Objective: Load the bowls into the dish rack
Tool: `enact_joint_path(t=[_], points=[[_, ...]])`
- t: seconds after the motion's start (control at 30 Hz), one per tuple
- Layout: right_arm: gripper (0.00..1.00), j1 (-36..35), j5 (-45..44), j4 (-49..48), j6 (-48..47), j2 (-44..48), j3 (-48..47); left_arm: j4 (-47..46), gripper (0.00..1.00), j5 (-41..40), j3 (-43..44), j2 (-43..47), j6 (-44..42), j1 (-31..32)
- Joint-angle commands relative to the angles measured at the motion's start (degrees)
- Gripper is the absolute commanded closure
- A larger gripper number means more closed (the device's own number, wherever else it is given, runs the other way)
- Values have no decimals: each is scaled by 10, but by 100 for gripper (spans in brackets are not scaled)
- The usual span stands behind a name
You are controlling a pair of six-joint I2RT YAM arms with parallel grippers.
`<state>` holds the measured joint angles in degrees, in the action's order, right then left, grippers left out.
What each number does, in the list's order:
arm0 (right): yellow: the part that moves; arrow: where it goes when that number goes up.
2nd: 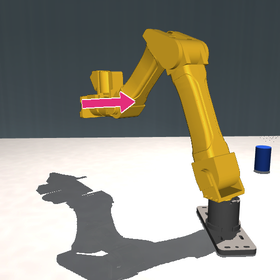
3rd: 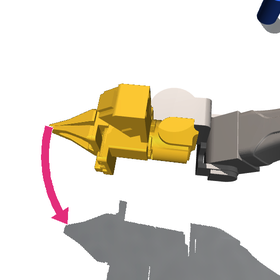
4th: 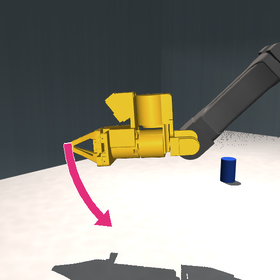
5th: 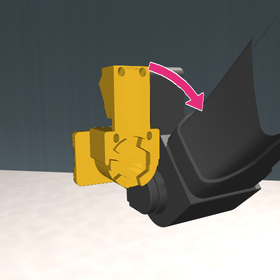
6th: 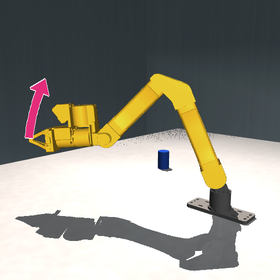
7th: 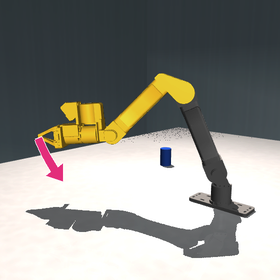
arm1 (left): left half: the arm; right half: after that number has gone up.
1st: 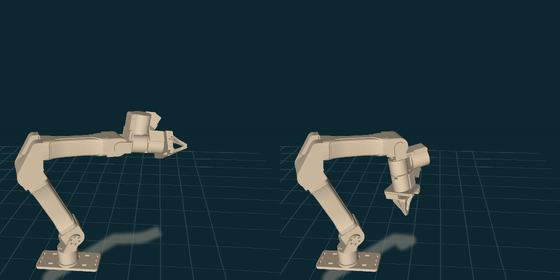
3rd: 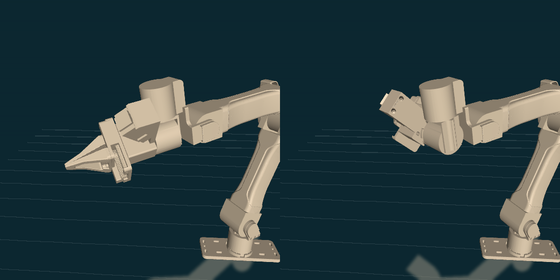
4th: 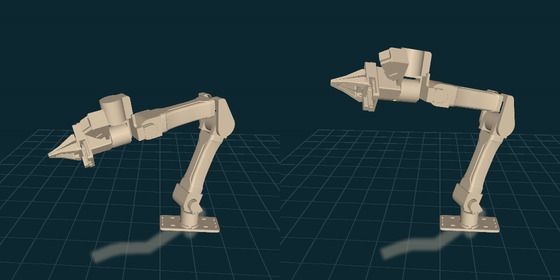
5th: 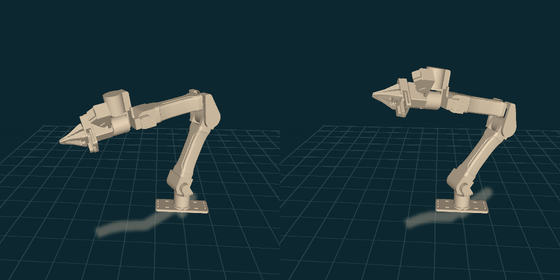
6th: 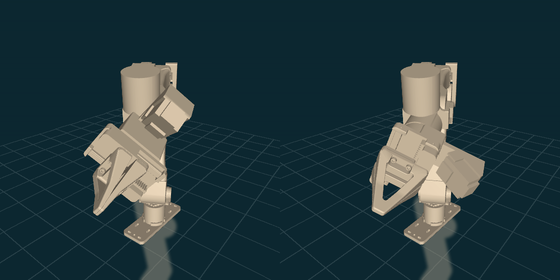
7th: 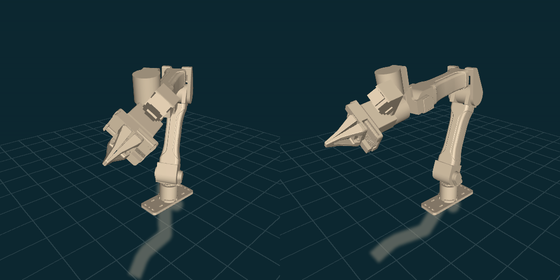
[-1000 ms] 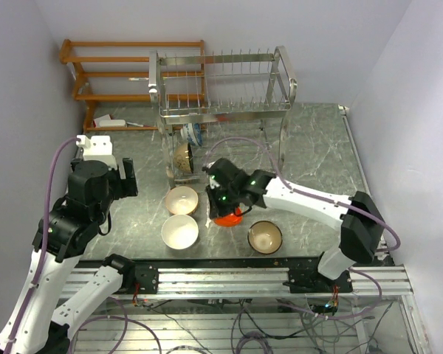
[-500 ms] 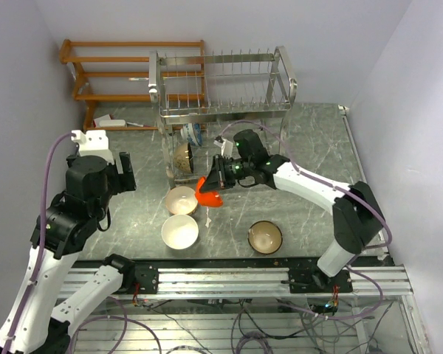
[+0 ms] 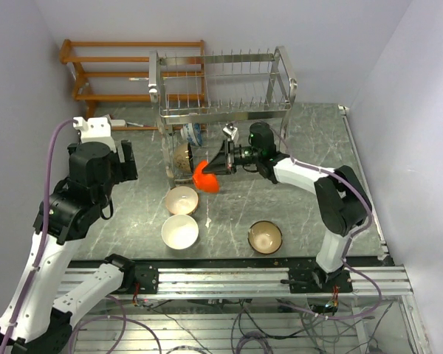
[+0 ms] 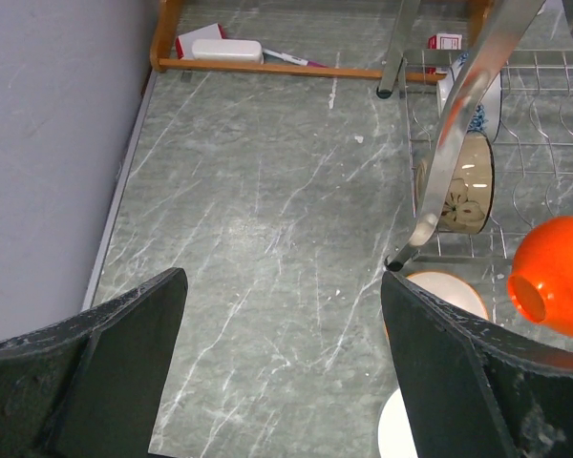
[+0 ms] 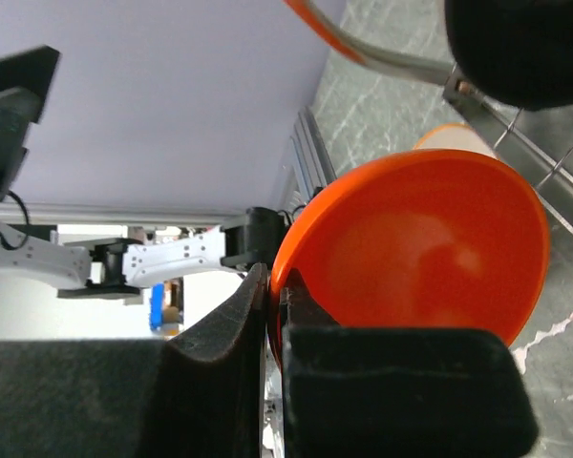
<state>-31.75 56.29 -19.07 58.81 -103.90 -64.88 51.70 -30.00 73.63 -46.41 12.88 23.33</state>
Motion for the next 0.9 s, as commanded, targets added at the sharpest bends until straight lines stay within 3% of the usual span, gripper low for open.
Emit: enact_joint_path(t=[0.0,0.5,0.87], points=[[100,30,40,-156,97,-34,-16,-32,7,-10,15,-13,3,-4],[100,89,5,-340,232,-226,-179,-58,7,-4,12,-47,-6,-4],[100,117,-21,-263,180,-292,-303,-75,7,1,4,-65,-11,-4]])
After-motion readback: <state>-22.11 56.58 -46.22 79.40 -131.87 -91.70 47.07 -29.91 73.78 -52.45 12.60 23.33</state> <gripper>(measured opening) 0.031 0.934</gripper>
